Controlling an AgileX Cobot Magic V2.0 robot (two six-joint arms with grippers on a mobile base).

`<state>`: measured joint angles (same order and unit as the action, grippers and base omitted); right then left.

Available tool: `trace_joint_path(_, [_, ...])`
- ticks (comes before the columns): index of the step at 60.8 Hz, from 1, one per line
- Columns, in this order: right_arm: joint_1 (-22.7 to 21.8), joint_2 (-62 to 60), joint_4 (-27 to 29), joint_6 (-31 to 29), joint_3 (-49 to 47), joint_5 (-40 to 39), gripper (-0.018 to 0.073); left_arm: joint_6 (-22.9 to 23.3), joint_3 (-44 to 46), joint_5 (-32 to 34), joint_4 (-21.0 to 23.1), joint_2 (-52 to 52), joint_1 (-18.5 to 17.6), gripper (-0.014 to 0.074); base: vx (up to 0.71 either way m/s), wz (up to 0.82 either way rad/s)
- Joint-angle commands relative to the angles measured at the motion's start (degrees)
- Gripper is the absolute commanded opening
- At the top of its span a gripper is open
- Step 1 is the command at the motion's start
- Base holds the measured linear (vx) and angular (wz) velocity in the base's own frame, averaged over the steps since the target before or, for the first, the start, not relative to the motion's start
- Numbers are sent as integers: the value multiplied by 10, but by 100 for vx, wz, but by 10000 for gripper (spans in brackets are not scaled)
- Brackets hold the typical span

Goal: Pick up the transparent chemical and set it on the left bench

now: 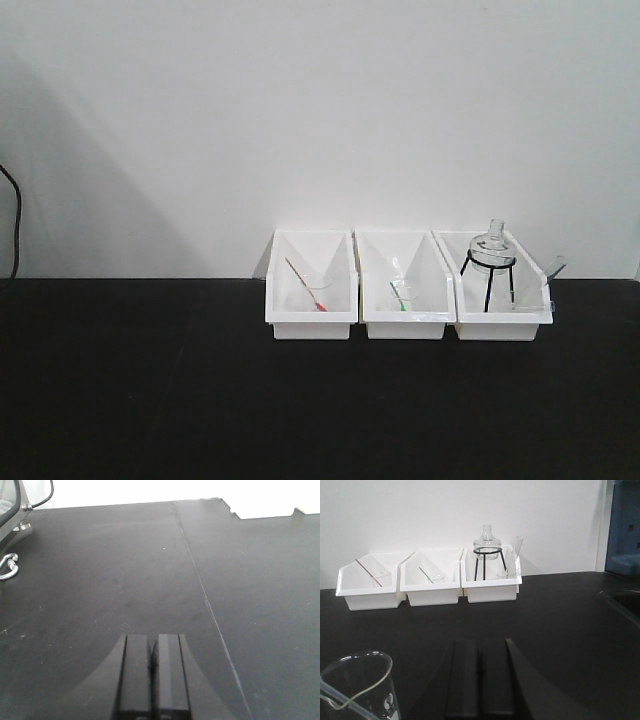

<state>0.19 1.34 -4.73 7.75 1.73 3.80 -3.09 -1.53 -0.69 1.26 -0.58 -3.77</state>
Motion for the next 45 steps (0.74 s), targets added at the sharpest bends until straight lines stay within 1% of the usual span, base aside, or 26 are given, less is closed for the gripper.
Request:
trace_joint_path(1, [-4, -28, -7, -8, 4, -13, -7, 4, -9, 45, 0, -11, -1, -3, 0, 0])
trace_joint_path(45, [-4, -26, -6, -8, 4, -19, -7, 4, -9, 45, 0, -11, -1, -3, 0, 0])
